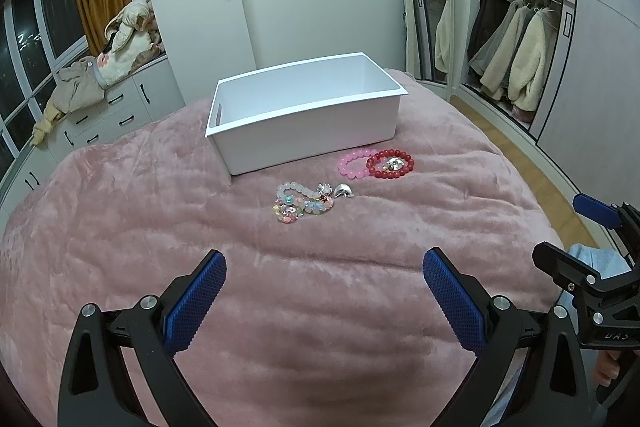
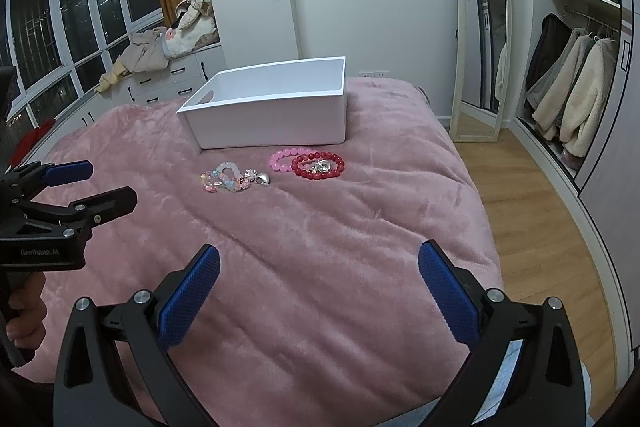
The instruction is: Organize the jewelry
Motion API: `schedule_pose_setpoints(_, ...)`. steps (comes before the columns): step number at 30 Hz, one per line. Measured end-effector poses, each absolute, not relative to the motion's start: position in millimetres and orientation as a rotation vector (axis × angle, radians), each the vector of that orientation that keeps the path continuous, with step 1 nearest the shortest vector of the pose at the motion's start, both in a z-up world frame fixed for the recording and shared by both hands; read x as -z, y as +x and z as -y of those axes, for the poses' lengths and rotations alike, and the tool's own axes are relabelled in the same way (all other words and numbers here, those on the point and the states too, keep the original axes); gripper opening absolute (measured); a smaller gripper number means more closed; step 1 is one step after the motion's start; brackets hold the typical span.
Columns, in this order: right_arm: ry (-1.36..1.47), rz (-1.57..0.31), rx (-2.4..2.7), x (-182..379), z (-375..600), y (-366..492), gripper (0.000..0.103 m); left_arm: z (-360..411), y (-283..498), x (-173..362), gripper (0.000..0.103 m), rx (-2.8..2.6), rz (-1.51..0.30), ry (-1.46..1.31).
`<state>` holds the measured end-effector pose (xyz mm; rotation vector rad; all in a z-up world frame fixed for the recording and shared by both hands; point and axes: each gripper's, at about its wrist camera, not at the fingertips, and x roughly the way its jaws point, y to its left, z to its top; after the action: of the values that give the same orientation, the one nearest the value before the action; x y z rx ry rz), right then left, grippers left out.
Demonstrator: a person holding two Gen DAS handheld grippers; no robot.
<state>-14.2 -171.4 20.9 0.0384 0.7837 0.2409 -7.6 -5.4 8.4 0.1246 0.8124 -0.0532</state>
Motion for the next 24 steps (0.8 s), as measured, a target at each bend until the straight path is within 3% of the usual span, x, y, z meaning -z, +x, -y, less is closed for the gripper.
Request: schedule_pose_setpoints(24,0.035,-0.788,-0.247,-16.1,168.8,-15.6,0.098,8.5,-9.7,-7.5,0.1,0.052,-0.814,0.134)
